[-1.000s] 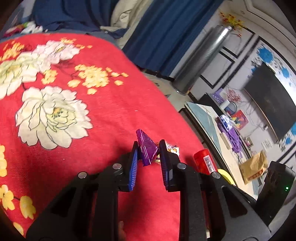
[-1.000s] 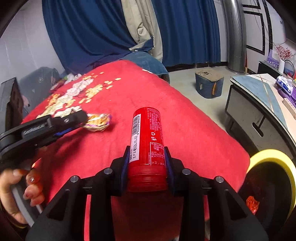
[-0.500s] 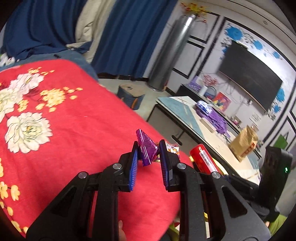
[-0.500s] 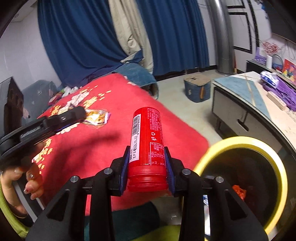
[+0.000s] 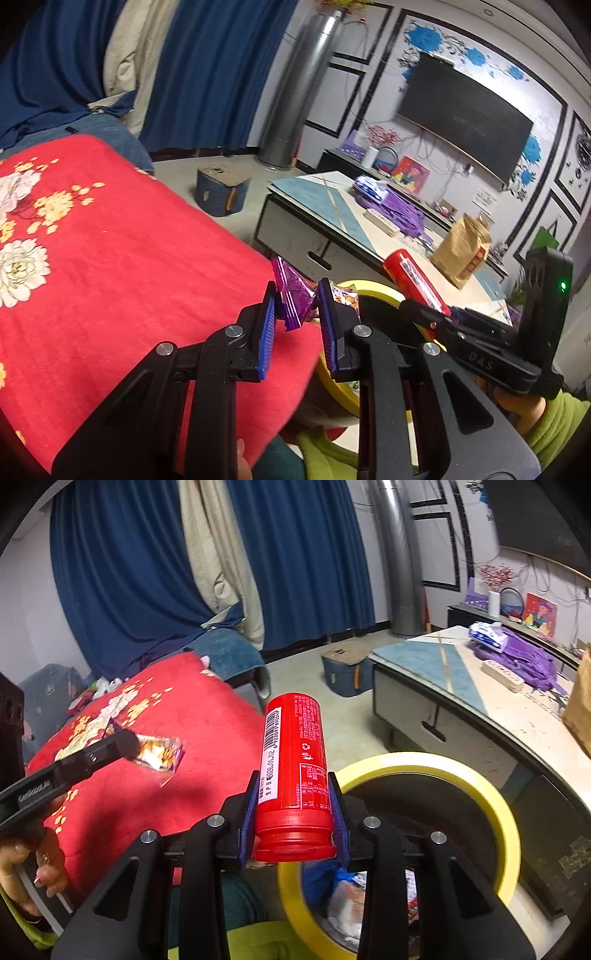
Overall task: Collect trash
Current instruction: 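Carry the red can and purple wrapper over the bin with both tools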
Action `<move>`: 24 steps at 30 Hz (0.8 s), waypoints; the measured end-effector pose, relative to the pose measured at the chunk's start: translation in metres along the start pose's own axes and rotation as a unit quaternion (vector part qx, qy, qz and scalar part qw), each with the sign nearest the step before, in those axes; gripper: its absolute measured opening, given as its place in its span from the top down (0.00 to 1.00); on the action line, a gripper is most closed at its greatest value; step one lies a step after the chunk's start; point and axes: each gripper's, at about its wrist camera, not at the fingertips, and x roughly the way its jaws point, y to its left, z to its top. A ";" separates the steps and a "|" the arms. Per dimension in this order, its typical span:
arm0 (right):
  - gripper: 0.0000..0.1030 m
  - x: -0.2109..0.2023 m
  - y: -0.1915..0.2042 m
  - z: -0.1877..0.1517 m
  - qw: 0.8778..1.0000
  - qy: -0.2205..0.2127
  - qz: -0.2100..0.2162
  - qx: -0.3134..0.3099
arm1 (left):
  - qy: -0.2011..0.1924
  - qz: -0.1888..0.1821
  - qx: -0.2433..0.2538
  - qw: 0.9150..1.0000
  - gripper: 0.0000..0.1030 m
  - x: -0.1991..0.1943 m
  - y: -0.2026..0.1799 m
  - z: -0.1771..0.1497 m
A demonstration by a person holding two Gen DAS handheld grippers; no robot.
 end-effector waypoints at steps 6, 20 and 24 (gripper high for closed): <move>0.68 -0.010 -0.026 -0.004 1.000 -0.006 -0.019 0.021 | 0.004 -0.020 0.023 1.000 0.85 0.005 -0.022 -0.005; 0.68 -0.018 -0.076 -0.017 0.996 -0.005 -0.059 0.068 | 0.033 -0.051 0.078 0.995 0.85 0.024 -0.070 -0.024; 0.68 -0.017 -0.089 -0.024 0.994 0.008 -0.068 0.081 | 0.044 -0.057 0.095 0.993 0.85 0.034 -0.082 -0.030</move>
